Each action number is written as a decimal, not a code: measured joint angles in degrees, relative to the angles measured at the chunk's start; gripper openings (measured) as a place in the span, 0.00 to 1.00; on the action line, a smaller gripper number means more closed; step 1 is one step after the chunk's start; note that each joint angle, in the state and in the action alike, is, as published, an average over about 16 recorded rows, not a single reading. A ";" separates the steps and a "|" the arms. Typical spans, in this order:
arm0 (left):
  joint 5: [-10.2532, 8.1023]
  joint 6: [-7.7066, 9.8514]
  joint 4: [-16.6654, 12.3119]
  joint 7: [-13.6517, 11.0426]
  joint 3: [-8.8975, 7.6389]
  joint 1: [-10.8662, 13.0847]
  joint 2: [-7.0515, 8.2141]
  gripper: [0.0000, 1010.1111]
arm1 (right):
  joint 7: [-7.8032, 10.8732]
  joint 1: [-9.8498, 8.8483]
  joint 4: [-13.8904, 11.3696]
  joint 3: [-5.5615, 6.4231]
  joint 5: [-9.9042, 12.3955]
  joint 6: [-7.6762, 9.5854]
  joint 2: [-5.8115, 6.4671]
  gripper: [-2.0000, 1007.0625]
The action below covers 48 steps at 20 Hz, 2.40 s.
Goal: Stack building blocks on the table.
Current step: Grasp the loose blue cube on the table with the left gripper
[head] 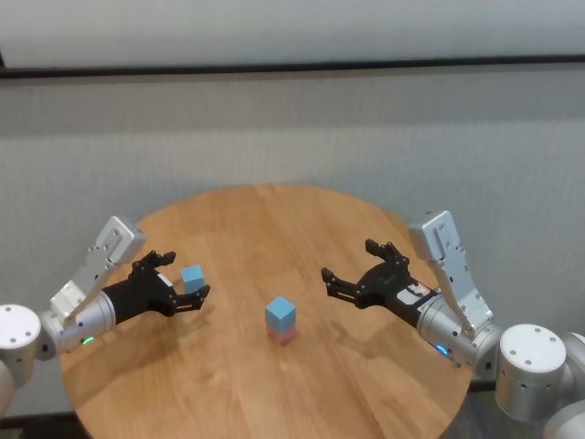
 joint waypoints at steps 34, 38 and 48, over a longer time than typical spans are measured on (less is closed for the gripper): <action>0.29 -3.68 7.76 -0.51 -0.24 -3.67 -1.59 0.99 | 0.01 0.04 0.03 -0.02 -0.08 0.01 0.07 1.00; 0.29 -3.52 7.45 -0.50 -0.26 -3.51 -1.52 0.99 | 0.01 0.04 0.03 -0.02 -0.06 0.01 0.06 1.00; 0.21 -1.20 1.94 -0.24 -0.61 -0.86 -0.46 0.99 | 0.01 0.04 0.03 -0.02 -0.03 0.01 0.05 1.00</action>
